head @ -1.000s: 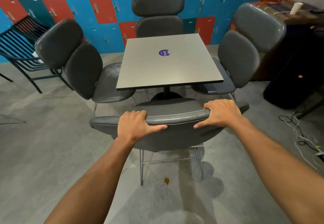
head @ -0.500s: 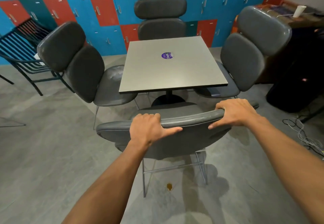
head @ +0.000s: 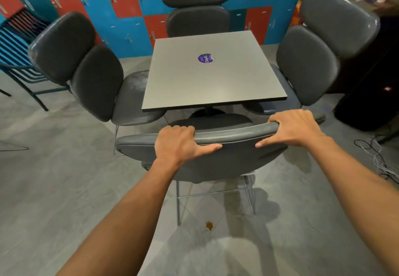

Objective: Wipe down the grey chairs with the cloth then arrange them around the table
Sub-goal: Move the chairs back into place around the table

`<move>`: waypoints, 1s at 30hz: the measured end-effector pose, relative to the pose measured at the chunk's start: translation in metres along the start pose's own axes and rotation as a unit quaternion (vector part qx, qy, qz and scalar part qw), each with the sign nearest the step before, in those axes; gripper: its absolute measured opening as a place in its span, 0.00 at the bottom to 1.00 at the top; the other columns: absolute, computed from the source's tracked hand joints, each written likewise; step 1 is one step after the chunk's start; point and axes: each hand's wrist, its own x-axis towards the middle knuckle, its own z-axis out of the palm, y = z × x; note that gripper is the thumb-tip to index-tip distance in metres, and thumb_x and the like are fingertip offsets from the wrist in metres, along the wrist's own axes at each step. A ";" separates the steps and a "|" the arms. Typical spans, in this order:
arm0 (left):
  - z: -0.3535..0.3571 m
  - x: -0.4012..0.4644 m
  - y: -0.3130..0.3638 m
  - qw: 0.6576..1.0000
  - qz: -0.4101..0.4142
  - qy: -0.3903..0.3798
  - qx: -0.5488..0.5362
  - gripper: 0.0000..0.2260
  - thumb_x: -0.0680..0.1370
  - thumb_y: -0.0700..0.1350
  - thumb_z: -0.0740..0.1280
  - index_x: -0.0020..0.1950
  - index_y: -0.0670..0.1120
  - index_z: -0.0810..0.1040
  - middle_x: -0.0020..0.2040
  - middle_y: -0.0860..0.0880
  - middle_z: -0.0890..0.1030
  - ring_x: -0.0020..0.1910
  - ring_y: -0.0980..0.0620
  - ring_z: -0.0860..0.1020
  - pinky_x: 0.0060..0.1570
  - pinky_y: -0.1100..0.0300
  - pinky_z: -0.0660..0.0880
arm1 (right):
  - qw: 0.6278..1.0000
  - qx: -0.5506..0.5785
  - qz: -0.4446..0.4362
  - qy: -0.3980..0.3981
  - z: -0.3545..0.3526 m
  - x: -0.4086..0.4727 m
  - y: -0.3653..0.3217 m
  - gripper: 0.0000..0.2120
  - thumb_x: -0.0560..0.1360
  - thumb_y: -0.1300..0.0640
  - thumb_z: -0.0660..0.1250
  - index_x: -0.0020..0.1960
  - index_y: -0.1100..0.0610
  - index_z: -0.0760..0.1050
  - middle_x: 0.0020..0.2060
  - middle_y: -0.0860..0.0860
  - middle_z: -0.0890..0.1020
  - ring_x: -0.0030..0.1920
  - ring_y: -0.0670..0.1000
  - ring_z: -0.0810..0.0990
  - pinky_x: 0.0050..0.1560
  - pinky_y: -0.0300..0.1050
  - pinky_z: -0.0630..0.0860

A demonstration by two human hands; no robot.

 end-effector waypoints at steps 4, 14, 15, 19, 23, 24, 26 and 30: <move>0.000 -0.007 -0.001 1.000 0.001 0.008 -0.002 0.40 0.66 0.86 0.47 0.33 0.49 0.72 0.28 0.54 0.71 0.29 0.52 0.73 0.33 0.57 0.65 | 1.000 0.004 0.011 -0.009 -0.001 -0.005 -0.005 0.38 0.55 0.13 0.58 0.48 0.41 0.78 0.38 0.44 0.80 0.41 0.49 0.75 0.41 0.46 0.66; 0.008 -0.033 -0.029 0.999 0.016 0.047 0.010 0.41 0.66 0.86 0.42 0.32 0.51 0.72 0.26 0.56 0.67 0.27 0.53 0.70 0.28 0.58 0.63 | 1.000 -0.013 -0.004 0.001 0.004 -0.024 -0.038 0.45 0.54 0.10 0.53 0.49 0.43 0.80 0.38 0.45 0.82 0.44 0.50 0.80 0.44 0.47 0.71; 0.009 -0.036 -0.033 0.999 0.013 0.052 0.009 0.41 0.66 0.86 0.42 0.31 0.51 0.72 0.26 0.56 0.68 0.27 0.53 0.71 0.29 0.59 0.65 | 1.000 -0.017 -0.006 0.006 0.005 -0.026 -0.042 0.46 0.53 0.10 0.51 0.47 0.44 0.80 0.37 0.45 0.81 0.43 0.51 0.80 0.45 0.47 0.73; 0.013 -0.046 -0.038 0.998 0.015 0.060 -0.002 0.39 0.66 0.86 0.45 0.33 0.52 0.72 0.30 0.55 0.74 0.30 0.51 0.75 0.31 0.57 0.72 | 1.000 -0.022 -0.019 0.008 0.007 -0.032 -0.048 0.47 0.52 0.08 0.46 0.42 0.46 0.77 0.35 0.45 0.79 0.40 0.51 0.78 0.45 0.48 0.76; 0.012 -0.041 -0.049 0.996 0.063 0.019 -0.051 0.38 0.68 0.85 0.47 0.44 0.55 0.77 0.39 0.56 0.80 0.39 0.53 0.77 0.40 0.54 0.75 | 0.999 -0.024 -0.030 0.007 0.002 -0.029 -0.038 0.45 0.55 0.10 0.49 0.45 0.45 0.78 0.37 0.45 0.80 0.41 0.50 0.78 0.43 0.46 0.72; 0.013 -0.040 -0.056 0.995 0.076 0.013 -0.068 0.37 0.69 0.84 0.49 0.51 0.56 0.79 0.44 0.56 0.82 0.43 0.54 0.78 0.44 0.54 0.76 | 0.999 -0.028 -0.032 0.007 0.000 -0.027 -0.037 0.44 0.55 0.10 0.50 0.46 0.45 0.78 0.38 0.44 0.80 0.42 0.50 0.78 0.42 0.46 0.70; 0.015 -0.038 -0.067 0.994 0.081 0.025 -0.066 0.36 0.69 0.83 0.51 0.57 0.58 0.79 0.48 0.57 0.83 0.46 0.54 0.80 0.47 0.53 0.78 | 0.999 -0.030 -0.031 0.008 -0.003 -0.024 -0.033 0.43 0.56 0.10 0.51 0.46 0.45 0.78 0.38 0.44 0.80 0.42 0.50 0.78 0.41 0.46 0.67; 0.017 -0.024 -0.058 0.995 0.042 0.093 0.006 0.35 0.67 0.85 0.51 0.42 0.55 0.77 0.36 0.56 0.80 0.36 0.53 0.77 0.33 0.57 0.72 | 0.999 -0.029 -0.032 0.010 -0.003 -0.013 -0.020 0.43 0.55 0.11 0.51 0.46 0.44 0.78 0.35 0.43 0.79 0.41 0.49 0.78 0.41 0.45 0.66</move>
